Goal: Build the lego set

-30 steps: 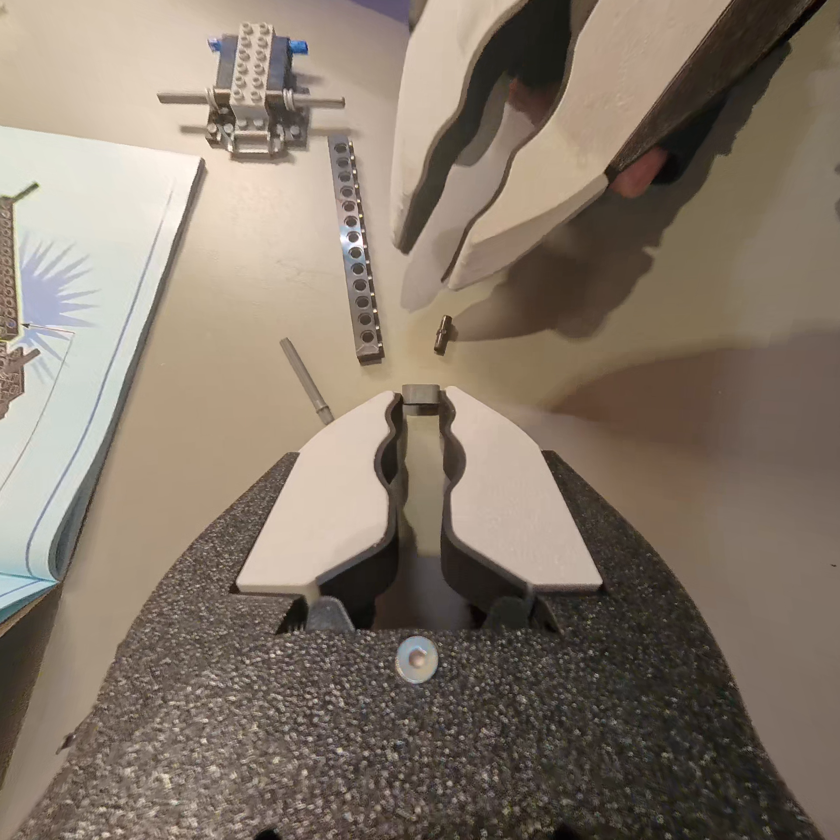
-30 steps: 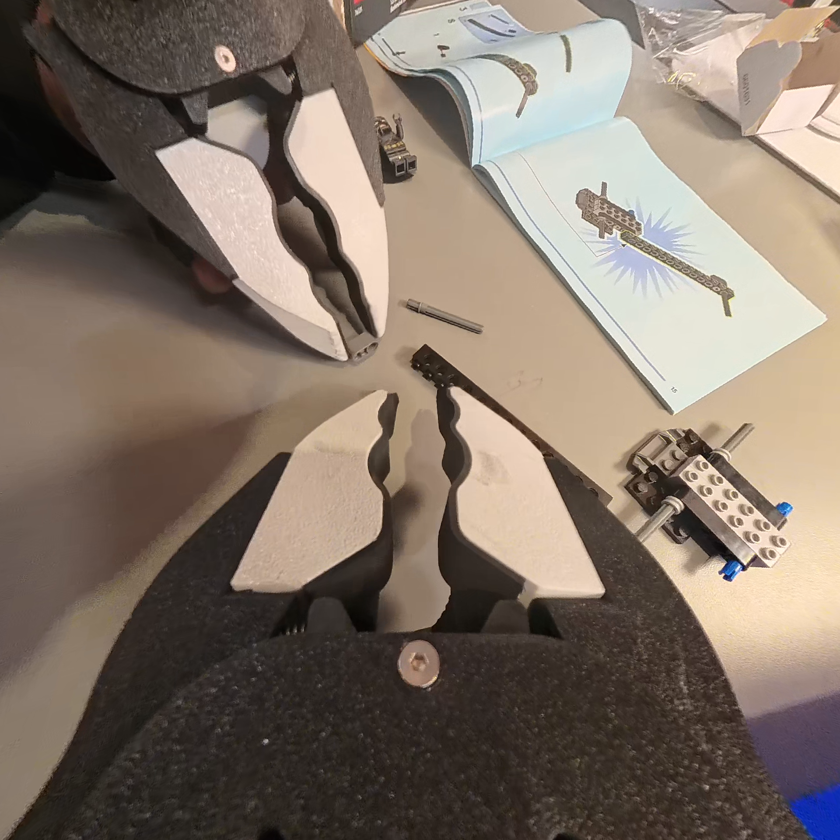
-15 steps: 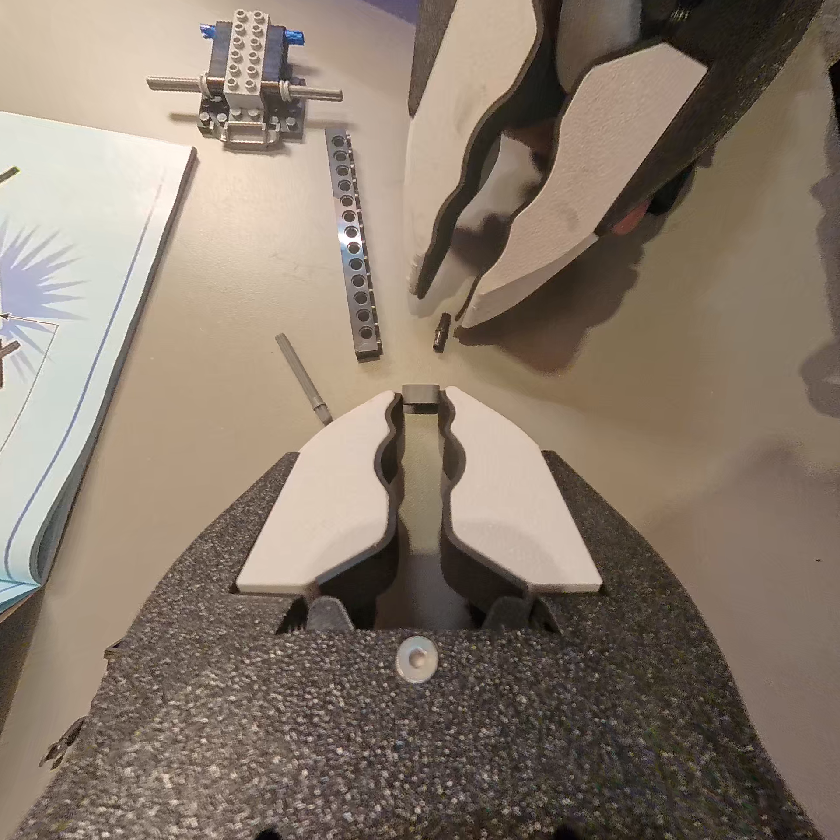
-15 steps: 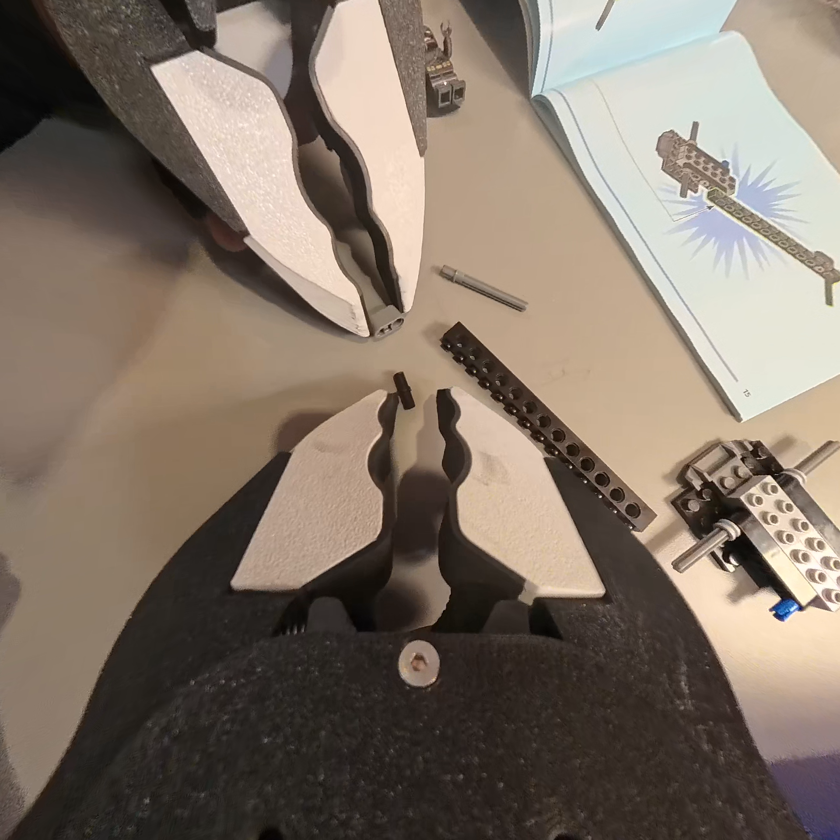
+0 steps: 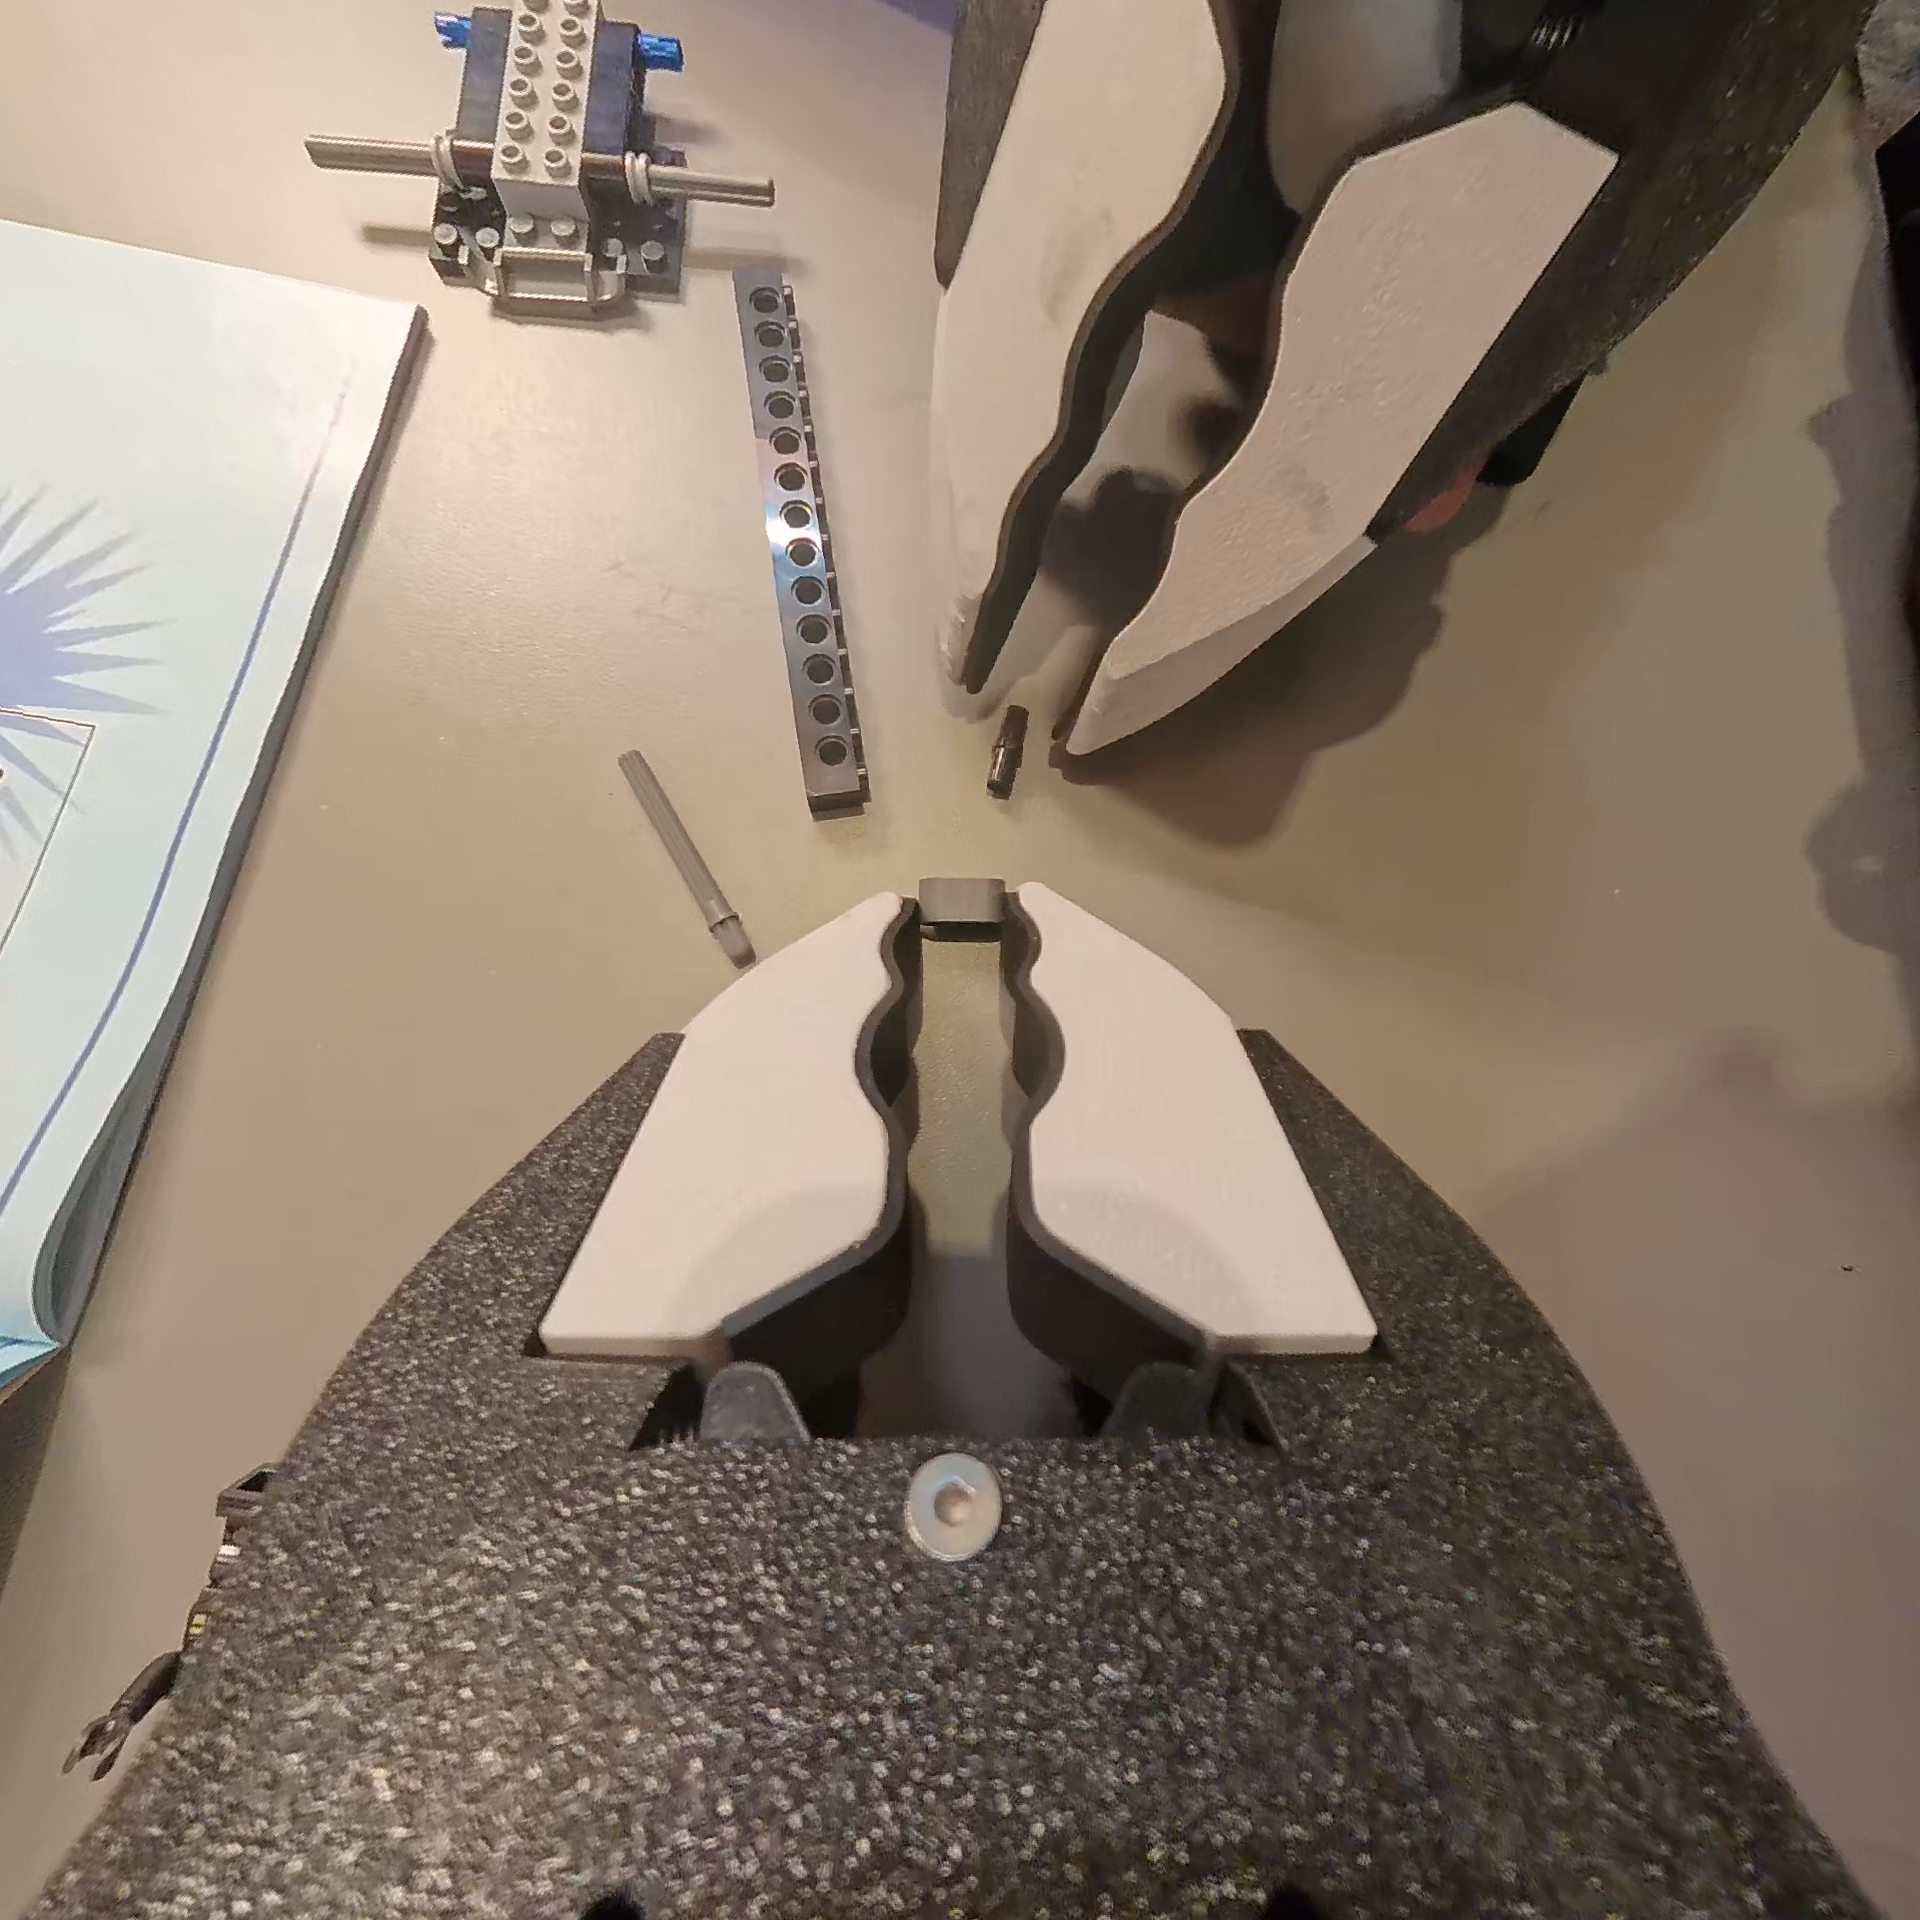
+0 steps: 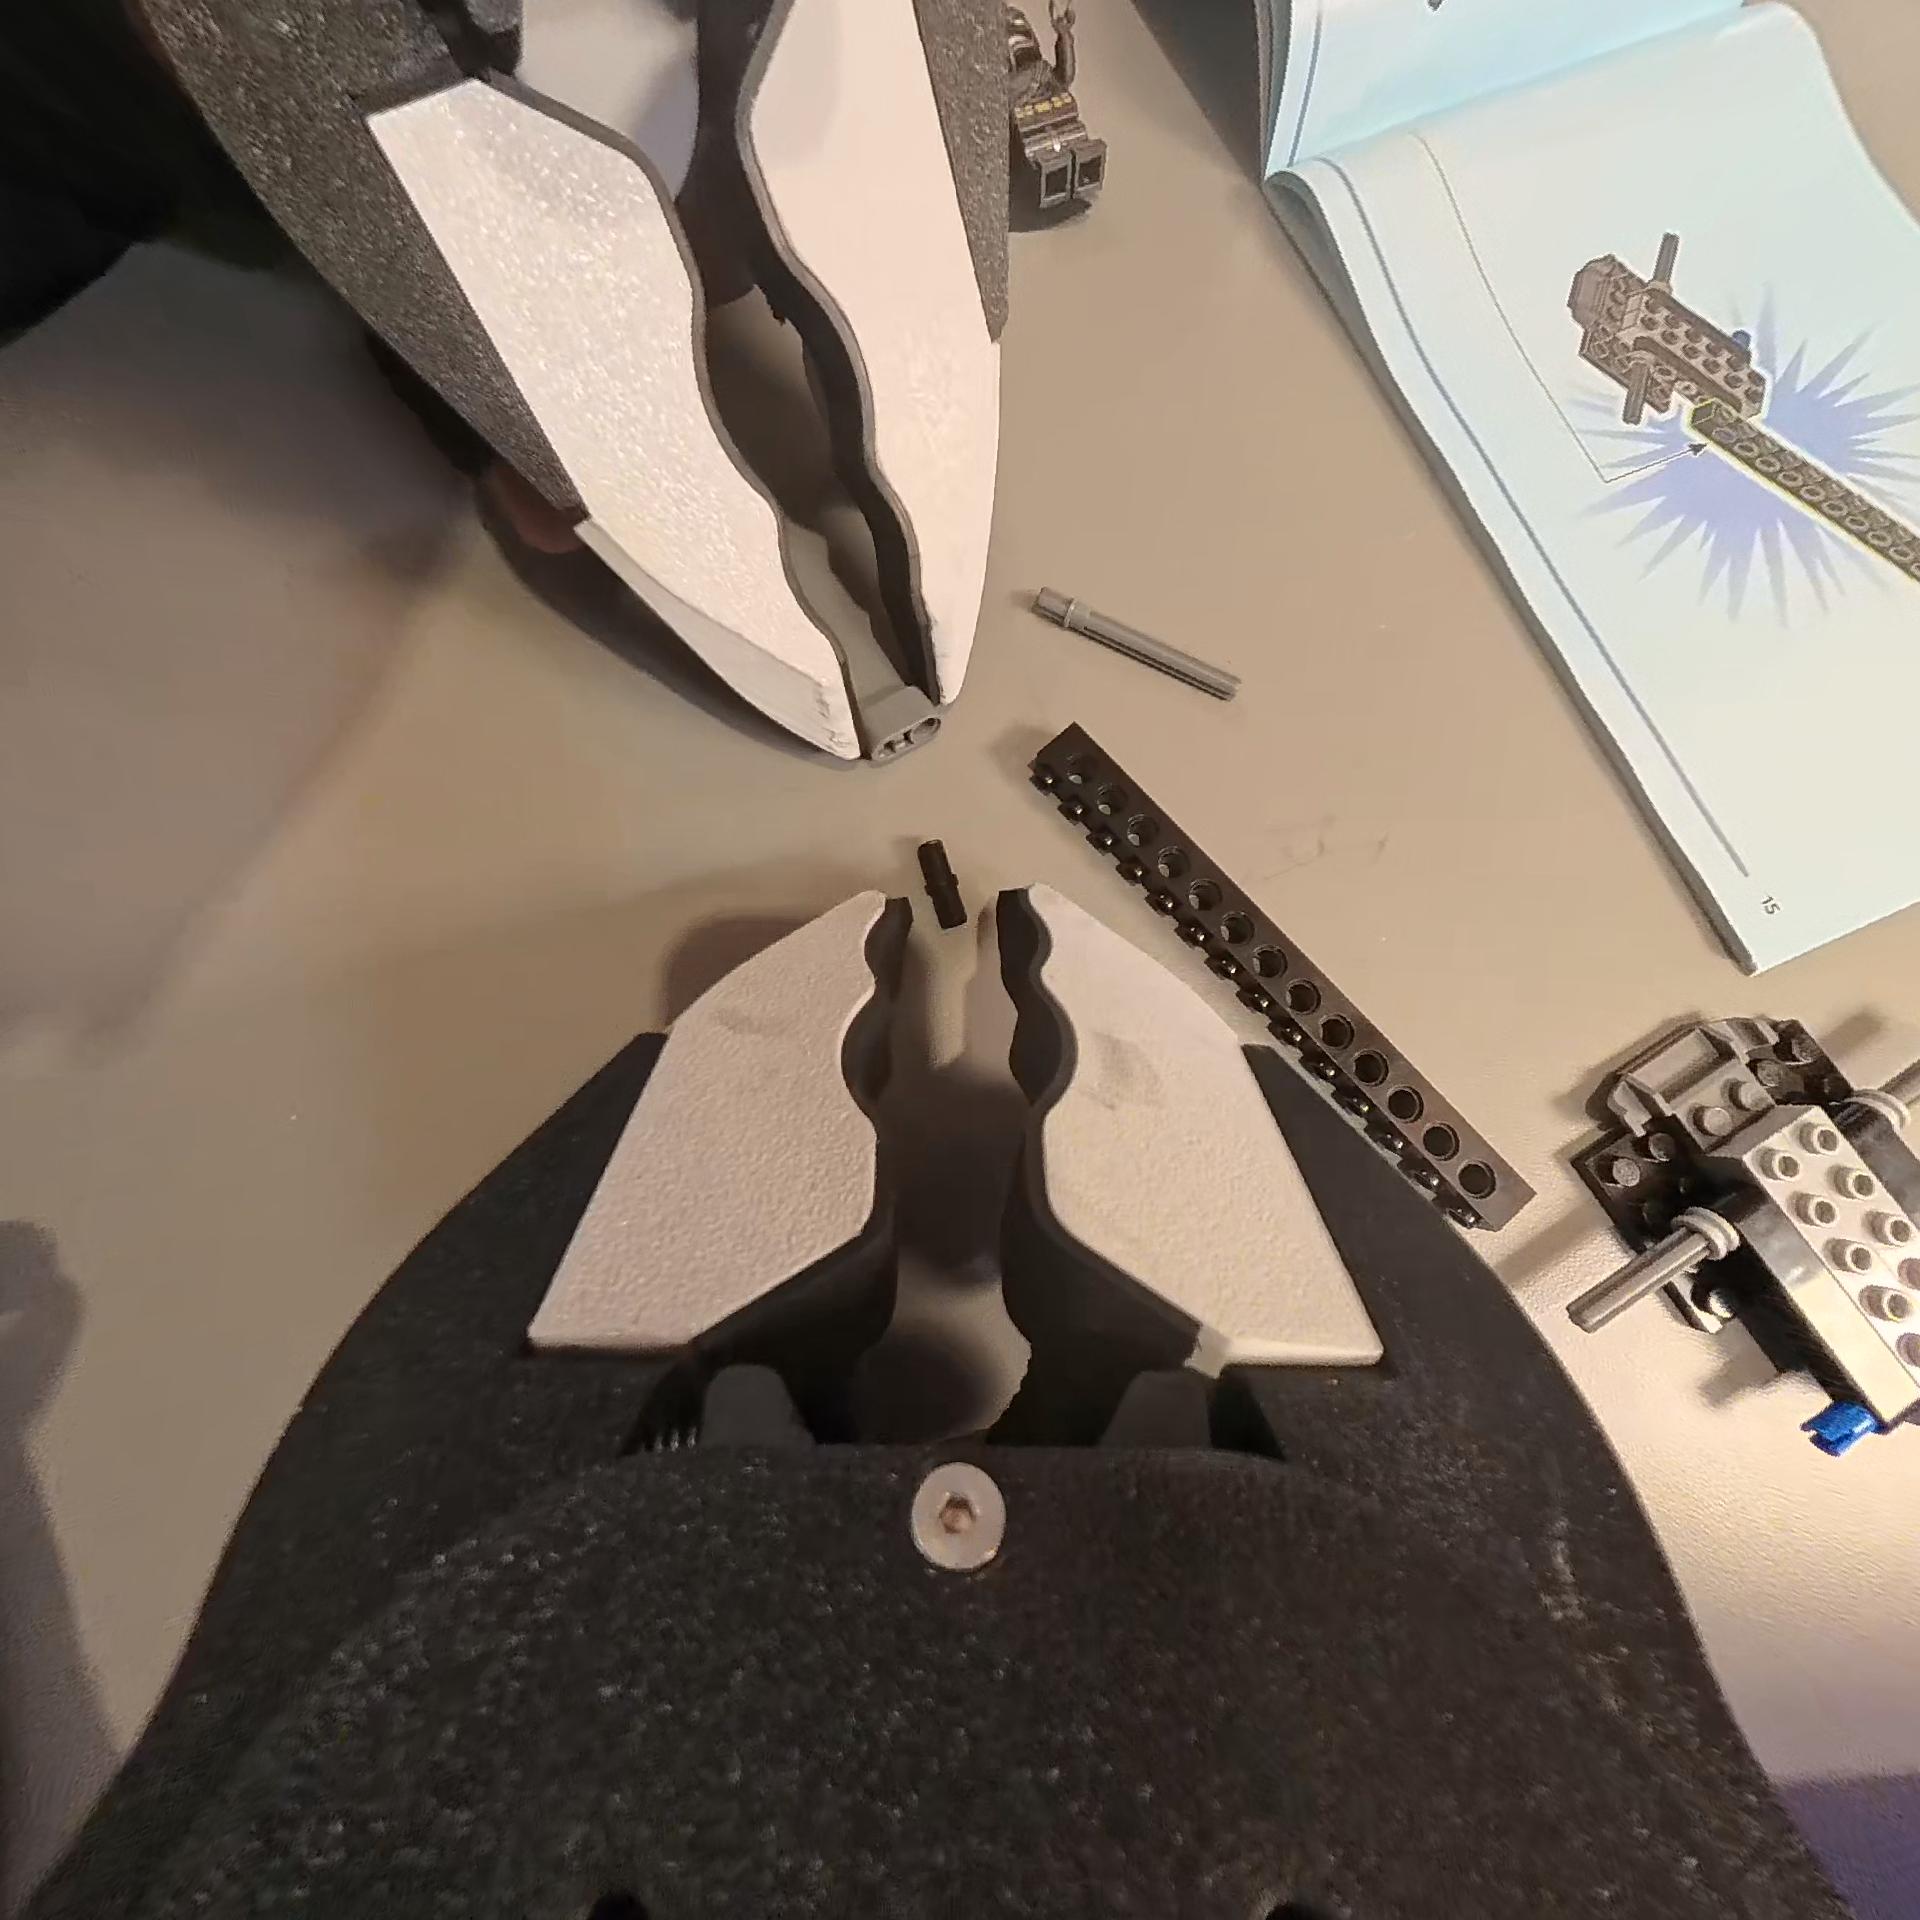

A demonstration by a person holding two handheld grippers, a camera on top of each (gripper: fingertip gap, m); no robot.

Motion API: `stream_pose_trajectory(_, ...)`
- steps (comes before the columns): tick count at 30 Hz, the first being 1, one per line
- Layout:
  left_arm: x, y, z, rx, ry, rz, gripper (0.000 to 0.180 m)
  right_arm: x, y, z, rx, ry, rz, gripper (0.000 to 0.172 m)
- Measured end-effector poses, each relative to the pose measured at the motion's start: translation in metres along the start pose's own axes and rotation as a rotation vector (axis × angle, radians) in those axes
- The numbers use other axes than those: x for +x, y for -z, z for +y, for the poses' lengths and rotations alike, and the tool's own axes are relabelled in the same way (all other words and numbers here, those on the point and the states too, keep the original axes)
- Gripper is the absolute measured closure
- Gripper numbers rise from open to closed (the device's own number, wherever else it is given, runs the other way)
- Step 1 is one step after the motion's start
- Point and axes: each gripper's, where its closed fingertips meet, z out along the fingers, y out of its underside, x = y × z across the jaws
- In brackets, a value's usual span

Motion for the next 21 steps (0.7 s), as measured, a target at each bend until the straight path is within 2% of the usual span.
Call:
stream_pose_trajectory(11, -0.0019, 0.0033, -0.0024, 0.031, 0.031, 0.02, 0.166, 0.0004, -0.0038, 0.0022, -0.027, 0.012, -0.004, 0.158)
stream_pose_trajectory(21, 0.0034, 0.001, -0.0004, 0.008, -0.006, 0.04, 0.166, -0.0009, -0.0044, 0.0019, -0.027, 0.03, -0.018, 0.161)
